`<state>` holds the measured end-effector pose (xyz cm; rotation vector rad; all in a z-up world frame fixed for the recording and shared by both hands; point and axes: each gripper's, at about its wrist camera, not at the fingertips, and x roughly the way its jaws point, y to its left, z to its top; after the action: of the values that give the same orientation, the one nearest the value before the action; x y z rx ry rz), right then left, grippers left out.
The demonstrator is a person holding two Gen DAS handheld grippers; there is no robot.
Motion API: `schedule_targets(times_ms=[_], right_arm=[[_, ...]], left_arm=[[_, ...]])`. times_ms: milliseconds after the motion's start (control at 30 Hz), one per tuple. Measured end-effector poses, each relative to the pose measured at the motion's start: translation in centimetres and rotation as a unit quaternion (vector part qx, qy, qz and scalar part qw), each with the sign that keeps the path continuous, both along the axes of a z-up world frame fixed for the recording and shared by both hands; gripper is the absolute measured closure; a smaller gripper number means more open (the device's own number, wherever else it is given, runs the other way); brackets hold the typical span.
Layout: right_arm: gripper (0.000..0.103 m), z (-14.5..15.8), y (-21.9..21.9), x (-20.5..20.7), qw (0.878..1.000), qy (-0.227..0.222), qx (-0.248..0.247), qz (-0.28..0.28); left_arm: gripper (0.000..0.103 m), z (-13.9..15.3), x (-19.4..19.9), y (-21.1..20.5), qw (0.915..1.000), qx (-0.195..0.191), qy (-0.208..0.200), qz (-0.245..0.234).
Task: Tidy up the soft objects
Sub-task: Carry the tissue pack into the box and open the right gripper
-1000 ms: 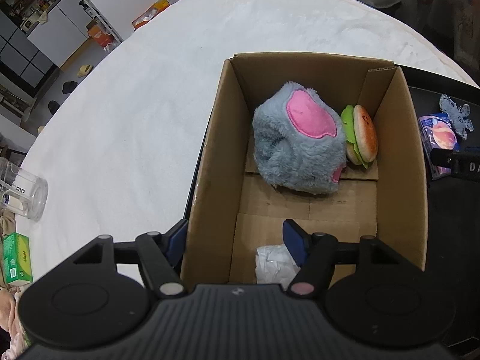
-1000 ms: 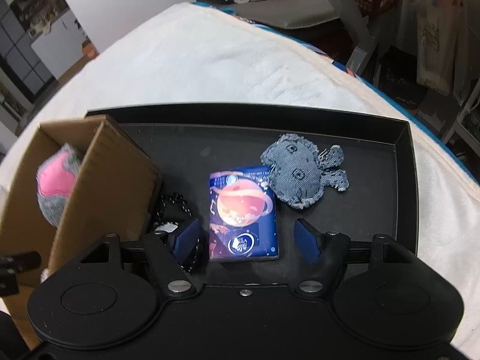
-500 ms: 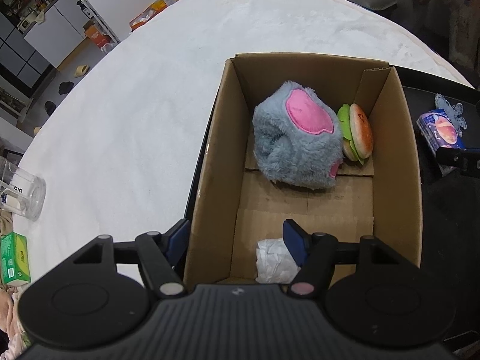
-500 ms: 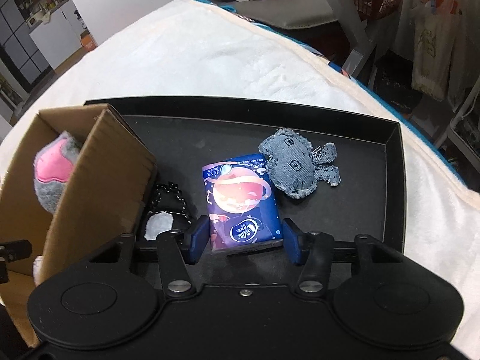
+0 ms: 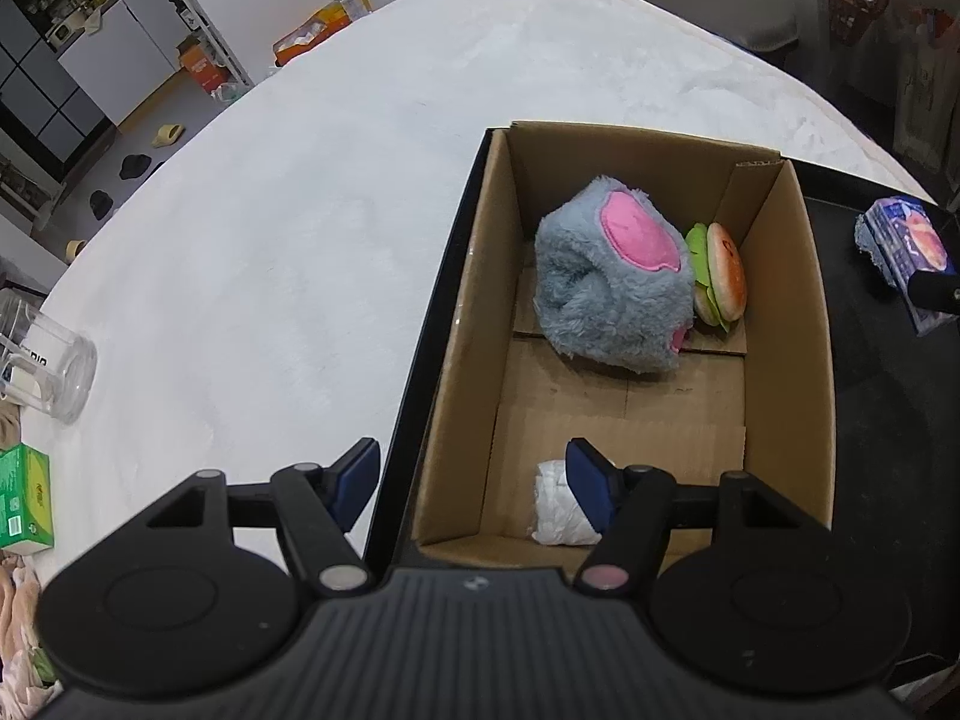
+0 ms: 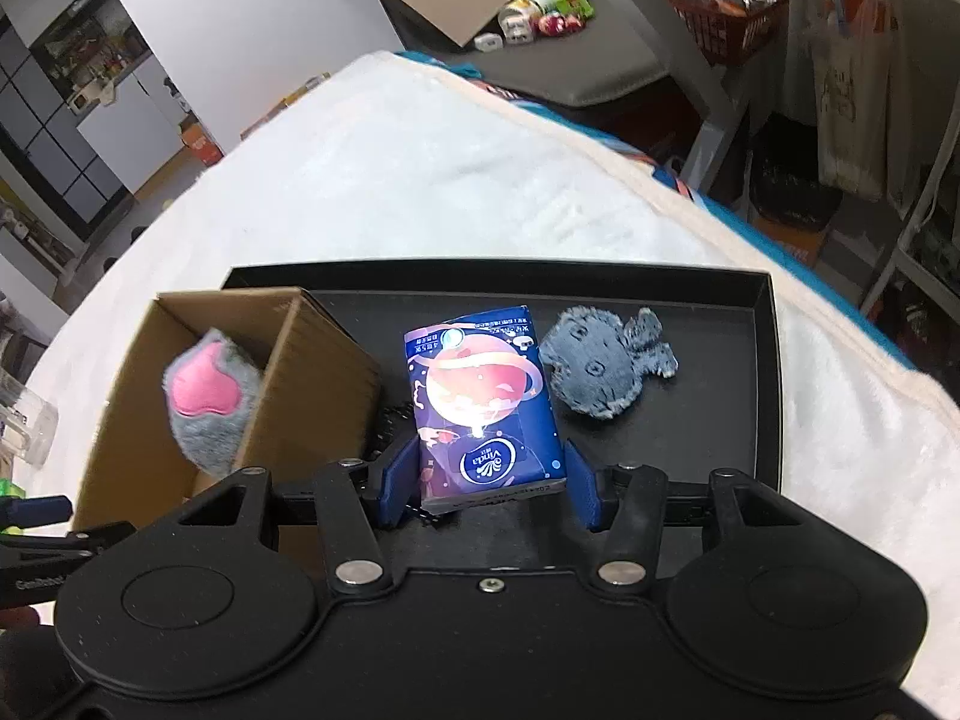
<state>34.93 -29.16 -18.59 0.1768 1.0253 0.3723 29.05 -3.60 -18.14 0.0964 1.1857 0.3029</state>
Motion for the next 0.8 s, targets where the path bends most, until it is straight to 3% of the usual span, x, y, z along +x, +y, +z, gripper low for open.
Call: schedule_targets(times_ms=[800], right_arm=[[0.052, 6.7, 4.6, -2.8, 0.996, -0.058, 0.039, 0.050]], left_arm=[[0.038, 0.1, -2.0, 2.1, 0.9991, -0.015, -0.033, 0.024]])
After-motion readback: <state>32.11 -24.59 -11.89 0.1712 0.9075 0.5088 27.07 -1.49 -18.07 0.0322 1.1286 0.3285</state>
